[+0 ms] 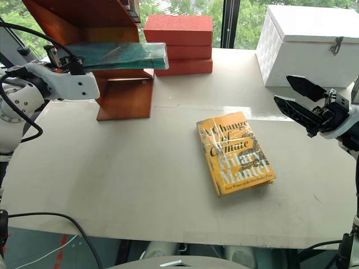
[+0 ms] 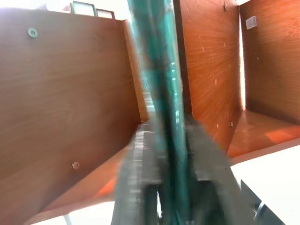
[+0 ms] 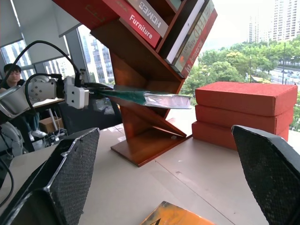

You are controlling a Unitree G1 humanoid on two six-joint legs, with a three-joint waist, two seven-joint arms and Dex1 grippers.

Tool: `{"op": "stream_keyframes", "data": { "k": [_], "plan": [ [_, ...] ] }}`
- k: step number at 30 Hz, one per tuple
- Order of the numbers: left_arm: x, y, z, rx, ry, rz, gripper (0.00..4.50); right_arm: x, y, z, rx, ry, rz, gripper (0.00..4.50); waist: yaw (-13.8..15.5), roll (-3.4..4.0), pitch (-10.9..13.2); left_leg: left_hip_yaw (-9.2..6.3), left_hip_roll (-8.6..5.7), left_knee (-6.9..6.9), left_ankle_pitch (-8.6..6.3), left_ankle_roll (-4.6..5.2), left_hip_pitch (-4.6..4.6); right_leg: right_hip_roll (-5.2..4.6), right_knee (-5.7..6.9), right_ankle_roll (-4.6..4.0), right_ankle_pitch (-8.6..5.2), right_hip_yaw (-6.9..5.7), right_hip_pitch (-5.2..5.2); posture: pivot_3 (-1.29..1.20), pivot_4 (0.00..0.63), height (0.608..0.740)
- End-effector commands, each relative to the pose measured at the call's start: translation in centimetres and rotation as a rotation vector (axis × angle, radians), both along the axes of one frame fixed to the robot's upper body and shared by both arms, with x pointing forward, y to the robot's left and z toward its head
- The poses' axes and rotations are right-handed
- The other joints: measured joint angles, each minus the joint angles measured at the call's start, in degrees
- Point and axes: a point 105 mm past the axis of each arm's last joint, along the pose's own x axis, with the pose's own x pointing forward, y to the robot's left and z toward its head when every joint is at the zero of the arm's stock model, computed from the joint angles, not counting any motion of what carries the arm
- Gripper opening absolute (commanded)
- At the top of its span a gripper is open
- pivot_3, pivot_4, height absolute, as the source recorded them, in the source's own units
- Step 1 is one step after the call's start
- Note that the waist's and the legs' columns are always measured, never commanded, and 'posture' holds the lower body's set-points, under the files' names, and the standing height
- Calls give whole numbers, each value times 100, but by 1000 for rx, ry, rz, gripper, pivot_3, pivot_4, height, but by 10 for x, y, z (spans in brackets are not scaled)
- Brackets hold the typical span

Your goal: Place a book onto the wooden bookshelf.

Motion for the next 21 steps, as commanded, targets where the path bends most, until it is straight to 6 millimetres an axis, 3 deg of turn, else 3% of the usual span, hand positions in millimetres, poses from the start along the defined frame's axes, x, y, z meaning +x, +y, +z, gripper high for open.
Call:
{"op": "stream_keyframes", "data": {
  "k": [1,4,5,6,16,21],
  "plan": [
    [-4,13,8,0,-20,59,2284,-4,-2,7,2,-37,-1,4500,0,0,0,0,0,0,0,0,0,0,0,0,0,0,0,0,150,718],
    [-8,18,11,-20,-34,93,3780,-4,-3,5,2,-33,-3,4500,0,0,0,0,0,0,0,0,-1,1,1,0,0,0,-1,0,150,718],
    [-9,20,12,-24,-42,104,3842,-4,-3,4,3,-31,-3,4500,2,0,0,-1,0,0,0,0,-1,1,1,0,0,0,-1,0,150,718],
    [-11,22,13,-30,-51,115,4181,-3,-3,3,3,-29,-3,4500,3,0,0,0,0,0,0,0,-2,1,1,0,0,0,-2,0,150,718],
    [-37,22,52,-66,-274,147,4181,6,-2,-2,9,-22,8,4500,18,-1,0,1,1,1,0,0,-3,-1,5,-1,0,2,-5,0,150,718],
    [-50,7,50,-144,-319,82,4181,8,-3,-5,0,-22,4,4500,13,1,0,1,1,1,0,0,-2,-2,6,-1,0,3,-5,0,150,718]
  ]
}}
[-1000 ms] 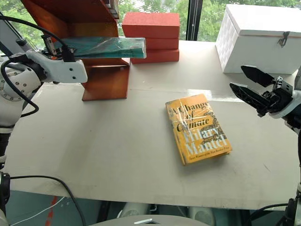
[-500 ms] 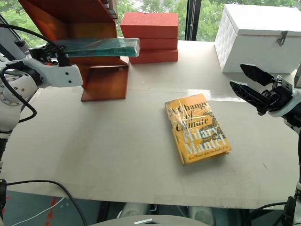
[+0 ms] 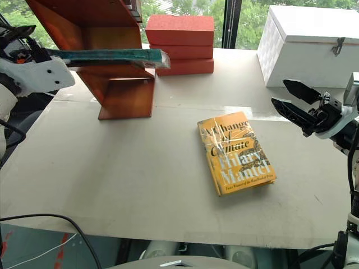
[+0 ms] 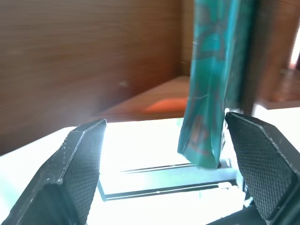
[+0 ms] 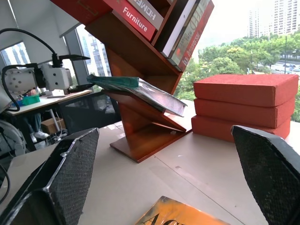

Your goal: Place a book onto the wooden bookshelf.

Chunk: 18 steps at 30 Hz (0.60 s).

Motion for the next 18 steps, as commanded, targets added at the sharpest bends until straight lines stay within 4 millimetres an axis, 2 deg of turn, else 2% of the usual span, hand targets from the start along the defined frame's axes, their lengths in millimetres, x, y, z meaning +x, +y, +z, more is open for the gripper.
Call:
{"op": "stream_keyframes", "data": {
  "k": [1,4,7,9,11,14,16,18],
  "plan": [
    [-19,-18,3,-73,-99,-72,4181,-3,-2,5,-24,-48,-4,4500,-2,2,-1,1,0,-1,0,0,1,0,0,0,0,2,0,0,150,718],
    [-30,-32,-21,-181,-88,-122,4181,-5,-3,0,-48,-48,-15,4500,0,2,-1,3,0,-1,0,0,0,-2,-1,0,0,6,0,0,150,718],
    [-37,-47,-50,-398,-58,-191,4181,-8,-5,-8,-63,-29,-37,4500,6,0,-2,2,1,2,0,0,-3,-4,0,0,0,9,0,0,150,718],
    [-33,-63,-77,-506,45,-268,4181,-8,-9,-22,-114,-5,-90,4500,22,-2,-3,-5,1,8,0,0,-5,-6,4,-1,0,15,2,0,150,718],
    [-28,-77,-105,-746,178,-350,4181,-8,-16,-43,-186,24,-159,4500,44,5,-8,-11,1,8,0,0,1,-7,6,-2,1,12,8,0,150,718],
    [-30,-101,-135,-1018,373,-475,4181,-8,-32,-74,-277,66,-289,4500,51,1,-10,-16,0,14,0,0,8,-9,4,-2,1,7,20,0,150,718],
    [-43,-122,-160,-1237,540,-581,4181,-17,-37,-89,-282,101,-308,4500,10,10,-15,-12,0,19,0,0,10,-7,5,-2,1,14,22,0,150,718],
    [-58,-130,-186,-1322,650,-595,4181,-24,-41,-104,-330,127,-324,4500,-42,21,-21,-3,0,18,0,0,18,-7,5,-2,1,27,23,0,150,718]
  ]
}}
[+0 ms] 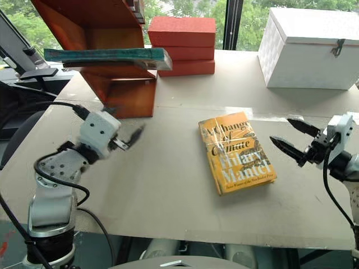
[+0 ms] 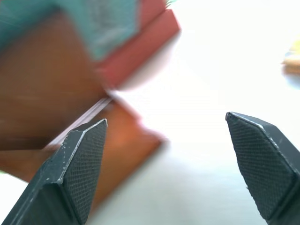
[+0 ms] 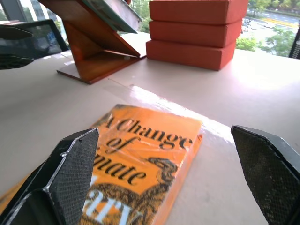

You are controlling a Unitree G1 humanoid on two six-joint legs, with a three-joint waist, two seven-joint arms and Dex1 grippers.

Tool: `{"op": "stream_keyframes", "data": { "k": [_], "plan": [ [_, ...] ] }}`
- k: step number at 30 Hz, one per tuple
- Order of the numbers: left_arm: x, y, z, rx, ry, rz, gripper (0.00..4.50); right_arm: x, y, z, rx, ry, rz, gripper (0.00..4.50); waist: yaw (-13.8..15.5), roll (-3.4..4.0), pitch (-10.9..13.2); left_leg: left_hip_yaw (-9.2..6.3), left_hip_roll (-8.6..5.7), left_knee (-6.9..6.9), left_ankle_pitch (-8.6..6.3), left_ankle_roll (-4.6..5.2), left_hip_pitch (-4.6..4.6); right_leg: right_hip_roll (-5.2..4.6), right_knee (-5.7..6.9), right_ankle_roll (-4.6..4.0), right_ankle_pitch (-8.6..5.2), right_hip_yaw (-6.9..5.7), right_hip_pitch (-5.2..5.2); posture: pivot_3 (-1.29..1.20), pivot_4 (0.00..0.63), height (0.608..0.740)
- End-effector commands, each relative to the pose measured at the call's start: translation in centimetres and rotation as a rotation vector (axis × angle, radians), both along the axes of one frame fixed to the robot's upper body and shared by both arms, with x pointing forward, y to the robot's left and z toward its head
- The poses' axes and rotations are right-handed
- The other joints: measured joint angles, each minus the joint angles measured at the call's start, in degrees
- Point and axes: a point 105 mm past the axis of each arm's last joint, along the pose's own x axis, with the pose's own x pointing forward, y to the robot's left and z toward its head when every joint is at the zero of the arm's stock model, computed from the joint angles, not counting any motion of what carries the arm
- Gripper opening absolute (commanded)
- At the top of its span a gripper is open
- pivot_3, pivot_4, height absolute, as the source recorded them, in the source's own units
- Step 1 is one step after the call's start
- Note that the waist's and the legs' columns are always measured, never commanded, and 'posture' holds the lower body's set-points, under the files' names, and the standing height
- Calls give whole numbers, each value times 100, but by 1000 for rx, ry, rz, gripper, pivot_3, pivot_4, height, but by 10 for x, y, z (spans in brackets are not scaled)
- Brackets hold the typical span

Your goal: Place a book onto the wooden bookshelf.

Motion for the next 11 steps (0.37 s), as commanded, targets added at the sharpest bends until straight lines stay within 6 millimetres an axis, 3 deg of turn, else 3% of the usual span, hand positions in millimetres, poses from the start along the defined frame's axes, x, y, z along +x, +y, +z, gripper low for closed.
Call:
{"op": "stream_keyframes", "data": {
  "k": [1,6,11],
  "plan": [
    [-22,-15,-30,-119,142,-111,4181,-9,-8,-7,-83,-28,-45,4500,-46,2,-1,4,2,-2,0,0,5,1,0,0,0,8,-1,0,150,718],
    [-35,-18,-66,-113,278,-98,4181,-22,-29,-41,-130,43,-129,4500,5,3,-6,0,4,-9,0,0,20,15,2,-8,0,6,4,0,150,718],
    [-36,-12,-73,-53,280,-114,4181,-38,-43,-72,-187,127,-170,4500,43,6,-12,10,1,-7,1,0,34,12,2,-31,-13,4,14,0,150,718]
  ]
}}
